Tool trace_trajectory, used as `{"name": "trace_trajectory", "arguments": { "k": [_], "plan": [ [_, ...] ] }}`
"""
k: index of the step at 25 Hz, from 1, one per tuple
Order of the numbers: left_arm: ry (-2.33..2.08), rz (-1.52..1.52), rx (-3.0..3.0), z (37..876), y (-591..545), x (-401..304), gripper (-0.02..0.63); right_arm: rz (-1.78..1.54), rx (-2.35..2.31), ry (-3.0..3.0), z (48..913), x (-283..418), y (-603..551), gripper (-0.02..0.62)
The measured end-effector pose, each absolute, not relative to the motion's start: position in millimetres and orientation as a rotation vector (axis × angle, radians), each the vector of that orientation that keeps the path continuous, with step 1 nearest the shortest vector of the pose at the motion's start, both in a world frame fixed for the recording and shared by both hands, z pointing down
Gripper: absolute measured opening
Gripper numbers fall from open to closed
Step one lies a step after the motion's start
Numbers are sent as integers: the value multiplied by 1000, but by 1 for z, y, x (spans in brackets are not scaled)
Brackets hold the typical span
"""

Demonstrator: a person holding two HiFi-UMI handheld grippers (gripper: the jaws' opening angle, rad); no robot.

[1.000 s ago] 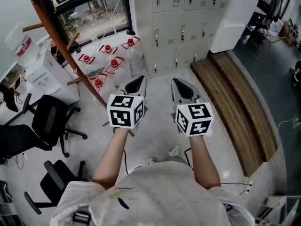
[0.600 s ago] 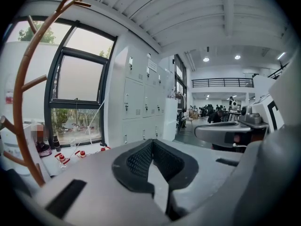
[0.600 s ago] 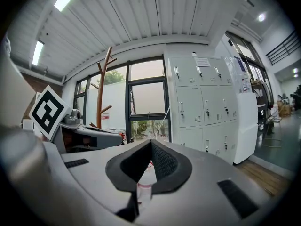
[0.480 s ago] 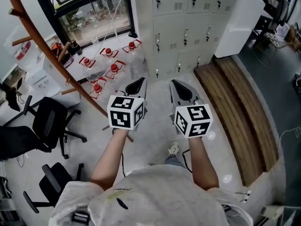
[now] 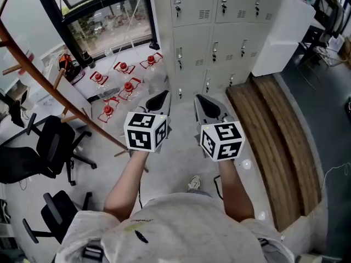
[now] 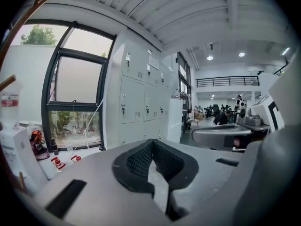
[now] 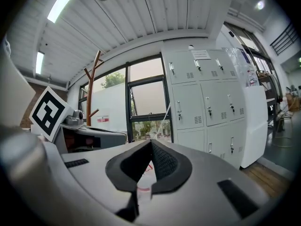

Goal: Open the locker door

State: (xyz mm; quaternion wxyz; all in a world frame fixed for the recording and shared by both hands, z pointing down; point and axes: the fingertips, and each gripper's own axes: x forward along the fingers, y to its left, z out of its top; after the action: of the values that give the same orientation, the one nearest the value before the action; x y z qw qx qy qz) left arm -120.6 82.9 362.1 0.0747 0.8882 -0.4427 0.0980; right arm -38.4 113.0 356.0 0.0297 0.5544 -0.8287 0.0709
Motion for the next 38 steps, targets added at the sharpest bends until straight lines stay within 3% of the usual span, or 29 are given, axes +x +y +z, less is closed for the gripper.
{"name": "trace_trajectory", "arguments": {
  "k": [16, 38],
  "plan": [
    [-1407, 351, 2660, 354, 43, -46, 8, 205, 1624, -2681, 340, 29, 63, -2],
    [-1434, 295, 2615, 370, -94, -50, 8, 146, 1530, -2684, 343, 20, -71, -2]
  ]
}}
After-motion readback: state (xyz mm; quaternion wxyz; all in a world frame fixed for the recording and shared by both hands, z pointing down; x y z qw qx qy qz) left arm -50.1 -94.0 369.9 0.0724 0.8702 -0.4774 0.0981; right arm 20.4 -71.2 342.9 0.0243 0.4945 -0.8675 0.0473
